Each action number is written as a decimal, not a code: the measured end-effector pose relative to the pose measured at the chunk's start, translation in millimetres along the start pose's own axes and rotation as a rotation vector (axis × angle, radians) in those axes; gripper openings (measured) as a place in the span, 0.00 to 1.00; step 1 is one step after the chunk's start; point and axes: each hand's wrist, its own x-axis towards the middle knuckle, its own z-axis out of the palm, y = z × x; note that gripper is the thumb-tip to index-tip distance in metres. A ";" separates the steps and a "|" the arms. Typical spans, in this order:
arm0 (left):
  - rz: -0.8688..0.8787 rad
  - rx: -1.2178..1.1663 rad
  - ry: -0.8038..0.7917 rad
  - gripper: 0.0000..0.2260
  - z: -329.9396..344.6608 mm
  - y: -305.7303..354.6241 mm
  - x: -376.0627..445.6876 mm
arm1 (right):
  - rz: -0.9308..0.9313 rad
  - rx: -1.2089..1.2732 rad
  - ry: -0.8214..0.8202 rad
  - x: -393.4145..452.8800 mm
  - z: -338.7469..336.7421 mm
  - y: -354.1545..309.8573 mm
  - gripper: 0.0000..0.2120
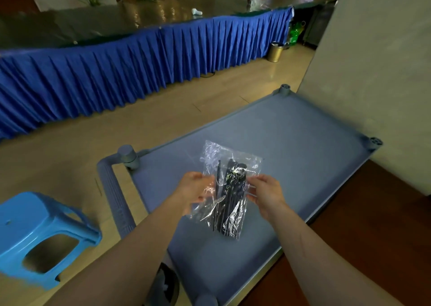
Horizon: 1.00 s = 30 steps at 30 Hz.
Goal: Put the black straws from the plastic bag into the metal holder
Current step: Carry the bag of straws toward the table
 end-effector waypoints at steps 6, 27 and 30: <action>0.076 0.012 -0.065 0.05 -0.1 5.5 -15.4 | -0.076 -0.021 0.026 -26.7 -11.3 -12.1 0.05; 0.260 -0.025 -0.279 0.09 64.6 38.7 -70.1 | -0.230 0.135 0.290 -141.1 -81.9 -34.5 0.09; 0.287 -0.027 -0.315 0.08 87.0 43.2 -79.9 | -0.258 0.177 0.309 -153.1 -104.8 -34.3 0.07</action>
